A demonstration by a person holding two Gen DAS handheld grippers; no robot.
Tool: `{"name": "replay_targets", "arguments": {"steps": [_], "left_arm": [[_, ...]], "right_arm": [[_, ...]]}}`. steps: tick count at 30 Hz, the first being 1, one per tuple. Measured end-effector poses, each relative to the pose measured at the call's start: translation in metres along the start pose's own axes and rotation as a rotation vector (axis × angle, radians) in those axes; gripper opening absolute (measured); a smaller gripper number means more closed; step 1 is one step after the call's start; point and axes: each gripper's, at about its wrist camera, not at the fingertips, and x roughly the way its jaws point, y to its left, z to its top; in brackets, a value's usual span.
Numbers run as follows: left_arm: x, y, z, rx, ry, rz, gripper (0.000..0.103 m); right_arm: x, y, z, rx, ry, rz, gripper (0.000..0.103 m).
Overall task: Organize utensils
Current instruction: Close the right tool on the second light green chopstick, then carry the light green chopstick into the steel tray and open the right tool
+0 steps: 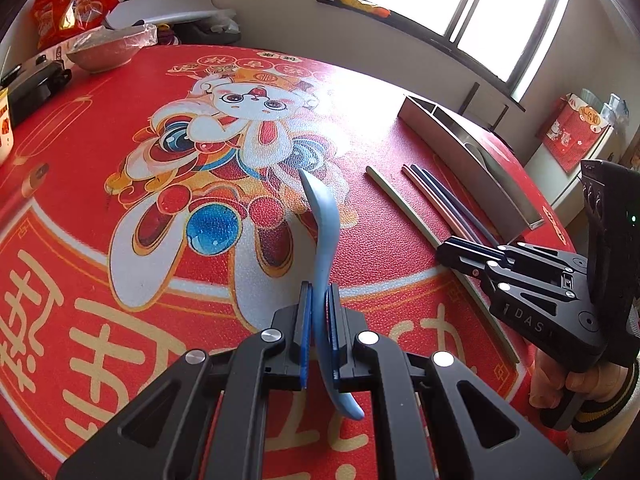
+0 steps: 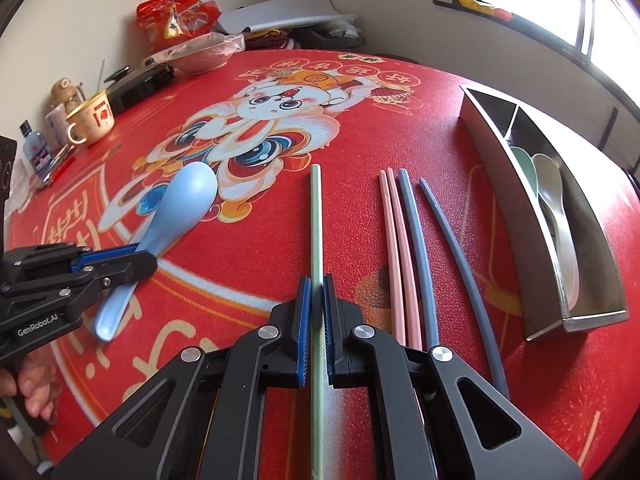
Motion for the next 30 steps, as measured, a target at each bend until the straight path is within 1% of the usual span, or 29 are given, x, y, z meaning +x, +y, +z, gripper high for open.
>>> {"name": "replay_targets", "arguments": {"steps": [2,12,15,18,26,30], "left_arm": [[0.000,0.000,0.000,0.002,0.000,0.002,0.008],[0.000,-0.001,0.000,0.005,0.000,0.006,0.008],[0.000,-0.001,0.000,0.005,0.000,0.006,0.008],[0.000,-0.001,0.000,0.005,0.000,0.006,0.008],[0.000,-0.004,0.000,0.023,-0.002,0.028,0.007],[0.000,-0.007,0.000,0.036,-0.004,0.044,0.007]], "right_arm": [[0.000,-0.002,0.000,0.007,0.002,0.012,0.006],[0.001,0.003,0.001,-0.014,0.002,-0.005,0.006],[0.001,0.001,0.000,-0.006,0.000,0.006,0.006],[0.000,-0.003,0.000,0.015,-0.003,0.034,0.006],[-0.010,-0.014,-0.002,0.058,-0.054,0.075,0.006],[-0.017,-0.016,-0.003,0.068,-0.093,0.090,0.006]]}}
